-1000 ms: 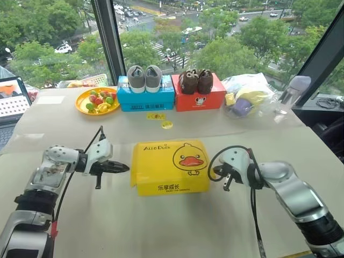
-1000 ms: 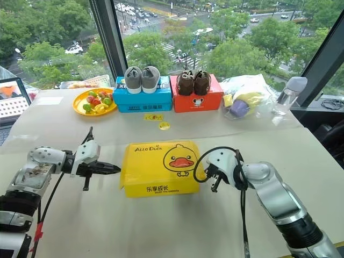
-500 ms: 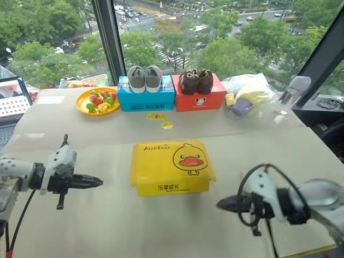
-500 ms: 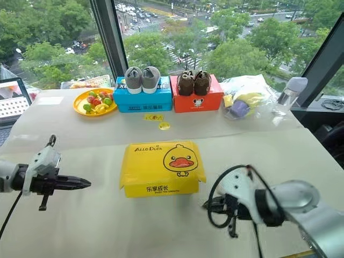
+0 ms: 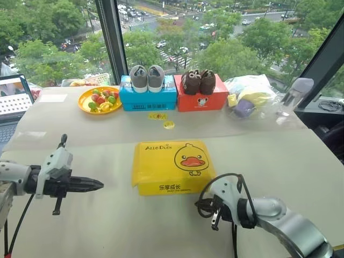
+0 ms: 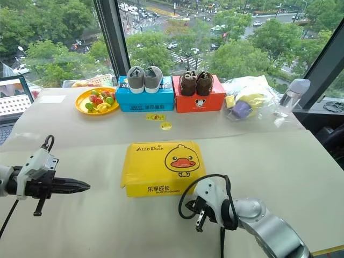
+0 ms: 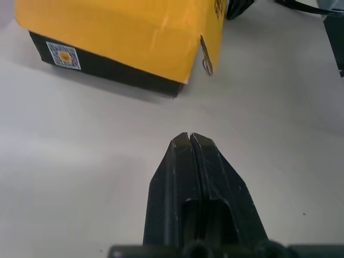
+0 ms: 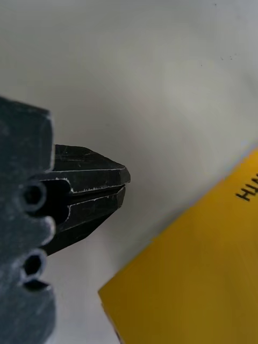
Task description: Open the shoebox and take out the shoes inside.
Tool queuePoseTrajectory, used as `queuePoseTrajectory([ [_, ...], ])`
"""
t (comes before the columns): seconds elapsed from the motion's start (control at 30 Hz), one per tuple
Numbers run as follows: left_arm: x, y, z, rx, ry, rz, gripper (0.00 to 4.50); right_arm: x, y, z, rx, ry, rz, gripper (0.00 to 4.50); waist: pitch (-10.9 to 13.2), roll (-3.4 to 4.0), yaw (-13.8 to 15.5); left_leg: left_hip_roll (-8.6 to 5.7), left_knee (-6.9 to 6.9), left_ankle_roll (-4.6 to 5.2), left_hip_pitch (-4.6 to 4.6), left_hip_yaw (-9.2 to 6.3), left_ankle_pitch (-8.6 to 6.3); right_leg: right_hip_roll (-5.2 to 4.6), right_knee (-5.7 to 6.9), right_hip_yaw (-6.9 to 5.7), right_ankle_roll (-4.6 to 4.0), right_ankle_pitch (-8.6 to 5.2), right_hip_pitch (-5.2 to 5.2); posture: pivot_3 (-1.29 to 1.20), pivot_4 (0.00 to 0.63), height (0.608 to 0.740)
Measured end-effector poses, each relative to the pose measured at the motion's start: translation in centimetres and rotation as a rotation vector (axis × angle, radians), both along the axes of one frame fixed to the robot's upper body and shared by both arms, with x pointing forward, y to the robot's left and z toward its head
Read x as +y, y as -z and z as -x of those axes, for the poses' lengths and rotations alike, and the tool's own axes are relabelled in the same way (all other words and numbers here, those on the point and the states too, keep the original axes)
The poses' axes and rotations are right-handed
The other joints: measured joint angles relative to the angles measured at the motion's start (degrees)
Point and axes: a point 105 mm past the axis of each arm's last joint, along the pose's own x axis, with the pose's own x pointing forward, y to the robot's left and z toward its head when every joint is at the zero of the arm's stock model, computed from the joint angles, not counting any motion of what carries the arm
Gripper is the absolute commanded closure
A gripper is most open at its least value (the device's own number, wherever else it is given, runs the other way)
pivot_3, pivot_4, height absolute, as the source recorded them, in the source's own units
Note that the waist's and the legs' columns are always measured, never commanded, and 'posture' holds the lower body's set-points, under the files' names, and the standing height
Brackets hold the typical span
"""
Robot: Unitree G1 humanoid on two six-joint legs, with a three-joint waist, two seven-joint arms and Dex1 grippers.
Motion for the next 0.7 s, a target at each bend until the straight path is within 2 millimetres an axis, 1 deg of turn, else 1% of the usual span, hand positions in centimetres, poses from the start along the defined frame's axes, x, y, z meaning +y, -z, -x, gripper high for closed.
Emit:
queuePoseTrajectory([
  [0.1, -0.2, 0.2, -0.3, 0.005, 0.006, -0.005, 4.47, 1.1, 0.4, -0.9, -0.014, 0.064, -0.084, 4.47, -0.08, -0.18, -1.00, 0.08, -0.01, -0.06, 0.16, 0.01, 0.04, 0.05, 0.06, 0.07, 0.17, -0.08, 0.09, 0.00, 0.150, 0.731],
  [0.17, -0.3, 0.1, -0.6, 0.004, 0.011, -0.005, 4.47, 2.0, 0.6, -2.0, -0.014, 0.159, -0.199, 4.47, -0.07, -0.25, -1.32, 0.12, 0.01, -0.16, 0.31, 0.00, 0.15, 0.06, 0.21, 0.08, 0.10, -0.03, 0.14, 0.00, 0.150, 0.731],
  [0.2, -0.4, 0.0, -0.8, 0.001, 0.015, -0.004, 4.47, 2.3, 0.7, -2.5, 0.004, 0.227, -0.281, 4.47, -0.04, -0.28, -1.30, 0.13, 0.01, -0.22, 0.40, 0.00, 0.24, 0.03, 0.34, 0.12, 0.08, -0.02, 0.13, 0.00, 0.150, 0.731],
  [0.27, -0.4, -0.1, -0.9, -0.010, 0.024, -0.007, 4.47, 2.1, 0.9, -3.0, 0.022, 0.313, -0.364, 4.47, 0.09, -0.11, -1.21, 0.10, 0.02, -0.25, 0.48, 0.05, 0.31, -0.06, 0.56, 0.19, 0.08, -0.02, 0.09, 0.00, 0.150, 0.731],
  [0.43, -0.3, 0.0, -1.4, 0.000, 0.028, -0.010, 4.47, 1.5, 0.9, -2.6, -0.011, 0.384, -0.439, 4.47, 0.19, 0.02, -0.58, 0.12, -0.03, -0.24, 0.47, 0.02, 0.36, -0.04, 0.62, 0.15, 0.05, -0.04, 0.06, 0.00, 0.150, 0.731],
  [0.57, -0.5, -0.5, -2.0, -0.017, 0.049, -0.013, 4.47, 1.7, 0.8, -2.3, -0.044, 0.382, -0.452, 4.47, 0.15, -0.07, -0.57, 0.09, -0.08, -0.21, 0.29, 0.02, 0.29, -0.02, 0.61, 0.14, 0.02, -0.13, -0.08, 0.00, 0.150, 0.731],
  [0.7, -0.6, -0.4, -2.2, -0.015, 0.061, -0.022, 4.47, 2.0, 0.4, -2.5, -0.053, 0.396, -0.473, 4.47, 0.13, -0.15, -1.20, 0.08, -0.08, -0.20, 0.16, 0.04, 0.24, -0.01, 0.61, 0.14, -0.02, -0.16, -0.17, 0.00, 0.150, 0.731],
])
